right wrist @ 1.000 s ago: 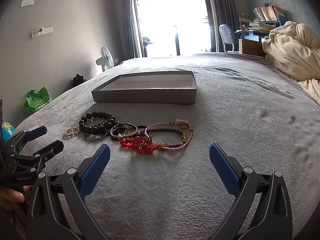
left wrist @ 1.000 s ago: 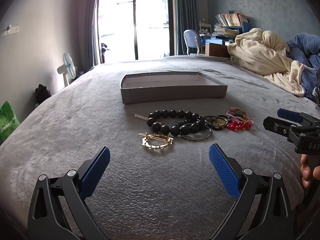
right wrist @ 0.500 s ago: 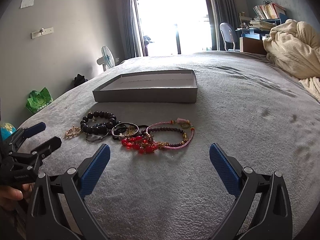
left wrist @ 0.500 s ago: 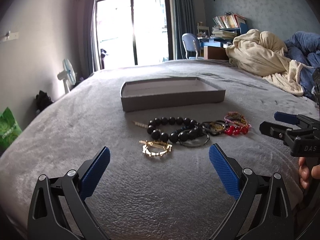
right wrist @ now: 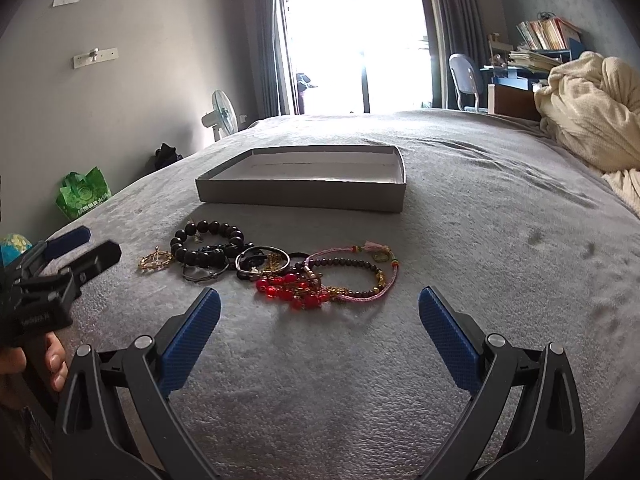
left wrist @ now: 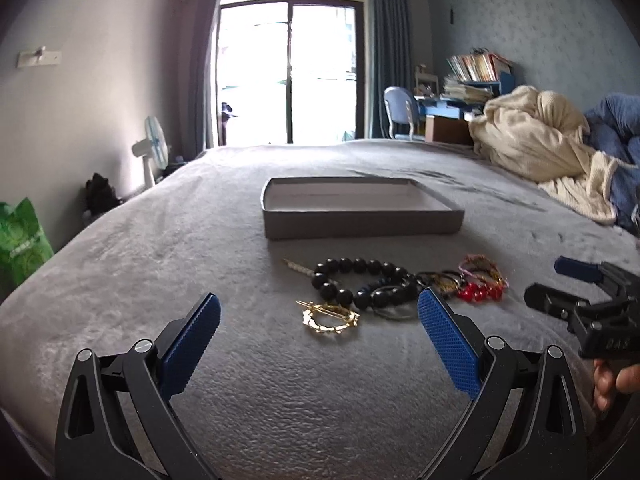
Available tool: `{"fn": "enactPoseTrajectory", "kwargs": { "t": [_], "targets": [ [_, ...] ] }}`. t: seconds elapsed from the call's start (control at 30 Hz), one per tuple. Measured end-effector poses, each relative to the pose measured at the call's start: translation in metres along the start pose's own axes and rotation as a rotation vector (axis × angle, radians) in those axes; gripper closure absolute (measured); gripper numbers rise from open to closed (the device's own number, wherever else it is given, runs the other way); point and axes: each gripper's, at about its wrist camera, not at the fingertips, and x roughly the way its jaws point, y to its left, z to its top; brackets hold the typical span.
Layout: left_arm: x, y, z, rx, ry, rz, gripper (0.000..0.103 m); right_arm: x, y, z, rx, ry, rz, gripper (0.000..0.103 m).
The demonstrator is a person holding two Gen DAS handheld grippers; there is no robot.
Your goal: Organize jewelry
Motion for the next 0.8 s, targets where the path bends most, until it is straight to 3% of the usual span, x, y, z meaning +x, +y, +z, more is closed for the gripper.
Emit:
{"fn": "enactPoseTrajectory", "kwargs": {
  "t": [0.47,0.8],
  "targets": [
    [0.0043,-0.0039,-0.0004,0.042,0.056,-0.018,0.005,0.002,0.0014,0.0016,0.0,0.009,0.015,0.005],
    [0.0056,-0.0012,-0.003,0.04,0.052,-0.017,0.005,0.0071,0.0074,0.0054,0.002,0.039,0.045,0.006]
  ]
}}
